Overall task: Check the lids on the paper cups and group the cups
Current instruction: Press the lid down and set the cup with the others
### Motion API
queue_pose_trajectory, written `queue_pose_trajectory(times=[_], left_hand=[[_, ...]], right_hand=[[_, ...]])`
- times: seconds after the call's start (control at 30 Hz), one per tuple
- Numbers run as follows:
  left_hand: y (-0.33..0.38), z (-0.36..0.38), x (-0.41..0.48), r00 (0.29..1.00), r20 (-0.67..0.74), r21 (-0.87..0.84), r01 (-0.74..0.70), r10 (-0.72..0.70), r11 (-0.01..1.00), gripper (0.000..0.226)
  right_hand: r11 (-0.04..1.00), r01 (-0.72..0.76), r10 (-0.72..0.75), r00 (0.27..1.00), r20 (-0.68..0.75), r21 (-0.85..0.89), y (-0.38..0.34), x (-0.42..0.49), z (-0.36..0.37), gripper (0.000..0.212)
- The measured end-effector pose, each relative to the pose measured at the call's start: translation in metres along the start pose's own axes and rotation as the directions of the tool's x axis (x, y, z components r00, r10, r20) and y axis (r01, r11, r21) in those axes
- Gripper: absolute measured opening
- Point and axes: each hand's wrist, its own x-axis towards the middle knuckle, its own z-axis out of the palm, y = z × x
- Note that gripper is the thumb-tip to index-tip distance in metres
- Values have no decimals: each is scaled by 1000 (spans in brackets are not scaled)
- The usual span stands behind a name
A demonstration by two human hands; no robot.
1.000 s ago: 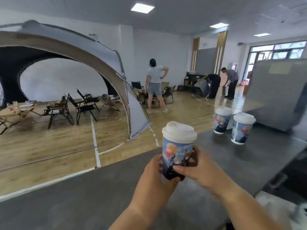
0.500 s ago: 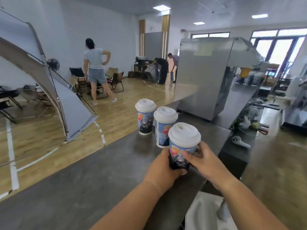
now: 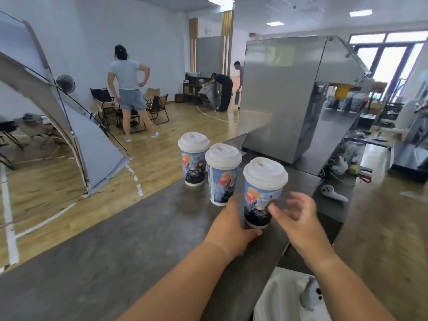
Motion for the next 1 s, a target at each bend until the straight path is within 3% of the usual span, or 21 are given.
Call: queue_pose_trajectory(times=[0.07,0.17,0.37,0.5,0.57,0.67,0.73,0.8,0.9,1.0], left_hand=[[-10,-17,-26,999,-17,61,41,-40,997,92],[-29,-56,-77,994,-36,116,102,-98,988,85],[-40,-165,-223,960,-255,163,161,-116,973,70],[-35,-239,-357,902,-430,216,144,-39,966,67],[-34,-273,-429,864,-503,229,159,-23,960,65],[-38,-317,-536,782,-623,265,188,19,946,62],[-46,-339,-601,714,-697,303,217,61,928,57],[-55,-356,-658,641,-762,329,255,96,910,47],[-80,-373,-717,485,-862,322,300,147,898,31],[-126,-386,-742,327,-943,186,355,65,916,38]], right_hand=[[999,49,-49,987,-156,-2,-5,-25,-3,35],[996,71,-72,997,-16,-46,-23,-56,5,12],[980,190,-154,908,389,-57,-89,-133,104,13],[968,244,-231,788,571,55,-146,-227,196,13],[960,248,-269,706,655,128,-177,-287,240,26],[949,204,-316,574,756,243,-219,-381,297,50],[929,187,-369,510,777,318,-241,-439,325,44],[917,193,-398,482,780,349,-256,-489,346,29],[918,189,-397,476,785,350,-272,-546,367,25],[925,198,-379,450,809,324,-276,-583,388,27]])
